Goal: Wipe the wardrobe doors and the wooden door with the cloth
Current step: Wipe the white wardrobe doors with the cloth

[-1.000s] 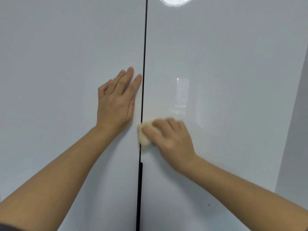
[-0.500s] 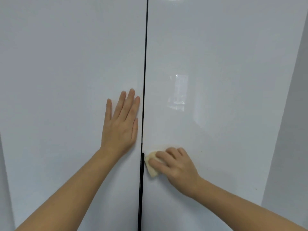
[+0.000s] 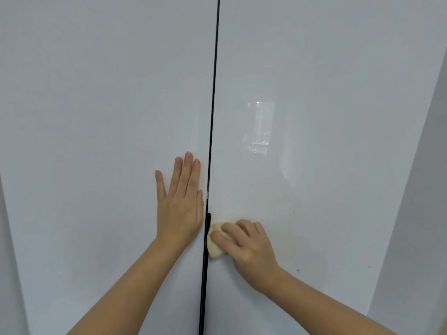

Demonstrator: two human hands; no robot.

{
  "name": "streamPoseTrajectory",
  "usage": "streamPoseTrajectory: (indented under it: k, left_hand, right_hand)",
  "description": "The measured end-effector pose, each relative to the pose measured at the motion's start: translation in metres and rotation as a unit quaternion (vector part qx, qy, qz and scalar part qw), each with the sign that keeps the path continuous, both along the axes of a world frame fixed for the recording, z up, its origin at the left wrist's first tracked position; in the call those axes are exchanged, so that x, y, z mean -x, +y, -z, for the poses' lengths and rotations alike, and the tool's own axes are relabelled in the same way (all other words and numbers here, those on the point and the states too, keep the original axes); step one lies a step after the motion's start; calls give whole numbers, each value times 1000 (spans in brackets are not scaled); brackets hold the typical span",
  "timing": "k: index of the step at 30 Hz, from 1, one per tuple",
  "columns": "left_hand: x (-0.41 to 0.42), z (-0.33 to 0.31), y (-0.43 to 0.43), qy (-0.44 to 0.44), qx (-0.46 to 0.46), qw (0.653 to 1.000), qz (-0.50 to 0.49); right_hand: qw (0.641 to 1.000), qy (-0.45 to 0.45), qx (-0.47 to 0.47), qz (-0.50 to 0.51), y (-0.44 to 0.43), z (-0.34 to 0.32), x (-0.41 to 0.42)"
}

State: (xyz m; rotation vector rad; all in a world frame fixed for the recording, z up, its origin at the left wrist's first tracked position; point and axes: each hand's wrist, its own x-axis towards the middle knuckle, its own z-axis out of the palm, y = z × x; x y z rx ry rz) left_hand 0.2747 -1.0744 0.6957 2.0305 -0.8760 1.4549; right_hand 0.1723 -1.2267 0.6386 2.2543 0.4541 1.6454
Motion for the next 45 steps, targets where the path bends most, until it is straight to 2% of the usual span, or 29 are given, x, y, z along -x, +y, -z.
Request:
streamPoseTrajectory:
  k: [5,11,17,22,24,28,30,34,36,38,41,43,45]
  left_hand:
    - [6,4,-4,21,6,1000,-1]
    - [8,8,-7,36,18,999,14]
    - [5,9,-3,17,14,1000,13]
    - [7,9,-5,21,17,1000,8]
    - [9,10,-5,25,18,999,13]
    - [10,11,-4,28,18,999,24]
    - [12,10,-6,35,20,999,21]
    - [14,11,-12,52,28,998,14]
    - [14,12,-12,58,28,998,16]
    - [14,13,-12,58,27,998,19]
    - [14,15,-14,63,35,997,14]
    - [17,17,-17,70,44,996,19]
    - [21,22,-21,79,53,995,28]
  right_hand:
    - [997,33,66,9,-6,-6,6]
    - [997,-42,-65,-26,0,-60,2]
    - [999,8,-18,-33,6,-2,0]
    - [997,63,51,-10,-2,12,7]
    - [998,49,40,-9,-4,-7,9]
    - [998,-38,-52,-19,-11,-72,8]
    - [996,-53,-71,-20,-13,-74,8]
    - [999,14,28,-11,-22,-9,19]
    - [997,46,57,-6,-31,-10,26]
    - [999,22,36,-5,-37,-40,26]
    - [997,-57,-56,-2,-47,-91,24]
    - [993,-78,-85,-2,-49,-86,25]
    - [998,-50,-47,1,-53,-46,29]
